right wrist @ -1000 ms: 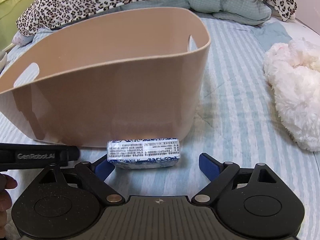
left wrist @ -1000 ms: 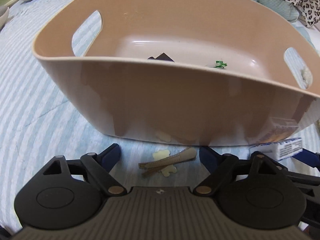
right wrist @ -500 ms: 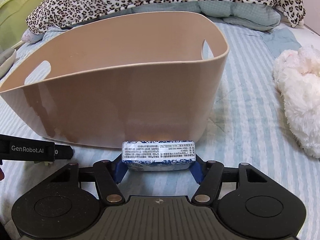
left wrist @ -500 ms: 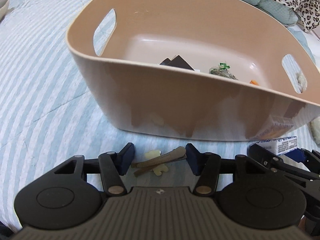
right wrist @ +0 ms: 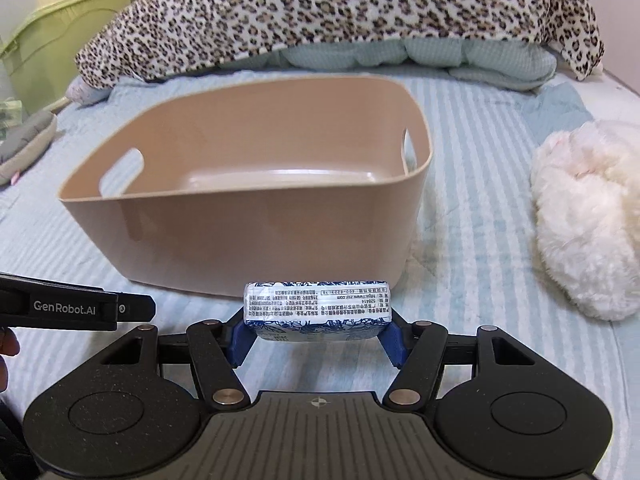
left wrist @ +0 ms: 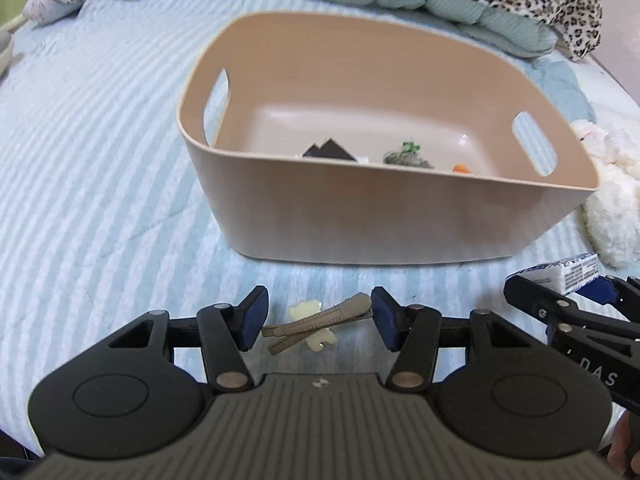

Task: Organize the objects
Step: 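Carry the patterned box and keys with both grippers over the basket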

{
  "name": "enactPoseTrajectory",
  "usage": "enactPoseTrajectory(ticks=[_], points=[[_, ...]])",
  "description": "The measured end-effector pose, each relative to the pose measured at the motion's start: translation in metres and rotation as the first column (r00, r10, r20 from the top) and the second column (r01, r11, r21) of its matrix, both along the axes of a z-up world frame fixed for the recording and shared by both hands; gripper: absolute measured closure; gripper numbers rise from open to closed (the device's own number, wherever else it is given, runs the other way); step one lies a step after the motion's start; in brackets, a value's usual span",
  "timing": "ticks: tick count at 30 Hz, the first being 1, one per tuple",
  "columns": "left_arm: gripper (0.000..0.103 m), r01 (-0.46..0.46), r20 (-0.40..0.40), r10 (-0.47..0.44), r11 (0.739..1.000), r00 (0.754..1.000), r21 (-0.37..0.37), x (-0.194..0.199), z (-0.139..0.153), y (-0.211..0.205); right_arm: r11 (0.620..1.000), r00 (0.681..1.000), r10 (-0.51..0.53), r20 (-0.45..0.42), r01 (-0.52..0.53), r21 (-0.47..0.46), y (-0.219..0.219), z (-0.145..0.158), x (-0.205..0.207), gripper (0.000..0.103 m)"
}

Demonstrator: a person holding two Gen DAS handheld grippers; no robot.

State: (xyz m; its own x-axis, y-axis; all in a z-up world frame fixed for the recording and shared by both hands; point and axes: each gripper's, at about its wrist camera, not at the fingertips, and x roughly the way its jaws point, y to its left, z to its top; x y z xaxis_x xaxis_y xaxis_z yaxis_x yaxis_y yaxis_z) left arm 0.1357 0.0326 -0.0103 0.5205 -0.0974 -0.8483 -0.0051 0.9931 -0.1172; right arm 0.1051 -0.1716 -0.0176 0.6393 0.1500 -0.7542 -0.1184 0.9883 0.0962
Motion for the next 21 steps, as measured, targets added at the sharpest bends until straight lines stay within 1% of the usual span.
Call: enactPoseTrajectory(ticks=[1,3,5,8,15,19,21], points=[[0.045,0.001,0.011,-0.001,1.000,1.000,0.001,0.004,0.004,-0.008,1.000,1.000,0.000,0.012,0.000,0.003,-0.001,0.004,-0.003,0.043],[0.045,0.003,0.040,-0.003,1.000,0.999,0.008,0.005,0.009,-0.010,1.000,0.999,-0.001,0.034,0.001,0.012,-0.003,0.013,-0.009,0.043],[0.045,0.006,0.074,-0.008,1.000,0.997,0.020,-0.002,0.024,-0.015,1.000,0.998,0.001,0.056,-0.002,0.019,-0.002,0.023,-0.014,0.043],[0.045,0.014,0.129,-0.019,0.999,0.992,0.038,-0.009,0.039,-0.018,1.000,0.994,0.007,0.108,-0.010,0.024,0.000,0.038,-0.020,0.043],[0.045,0.026,0.252,-0.050,0.995,0.966,0.098,-0.017,0.065,-0.025,0.999,0.974,-0.017,0.228,0.006,0.049,-0.003,0.064,-0.023,0.043],[0.045,0.020,0.315,-0.054,0.994,0.947,0.111,-0.009,0.078,-0.028,0.996,0.962,-0.049,0.269,0.028,0.081,-0.003,0.074,-0.018,0.043],[0.045,0.015,0.341,-0.055,0.992,0.939,0.121,-0.002,0.079,-0.030,0.995,0.958,-0.061,0.281,0.036,0.095,-0.004,0.076,-0.012,0.043]])
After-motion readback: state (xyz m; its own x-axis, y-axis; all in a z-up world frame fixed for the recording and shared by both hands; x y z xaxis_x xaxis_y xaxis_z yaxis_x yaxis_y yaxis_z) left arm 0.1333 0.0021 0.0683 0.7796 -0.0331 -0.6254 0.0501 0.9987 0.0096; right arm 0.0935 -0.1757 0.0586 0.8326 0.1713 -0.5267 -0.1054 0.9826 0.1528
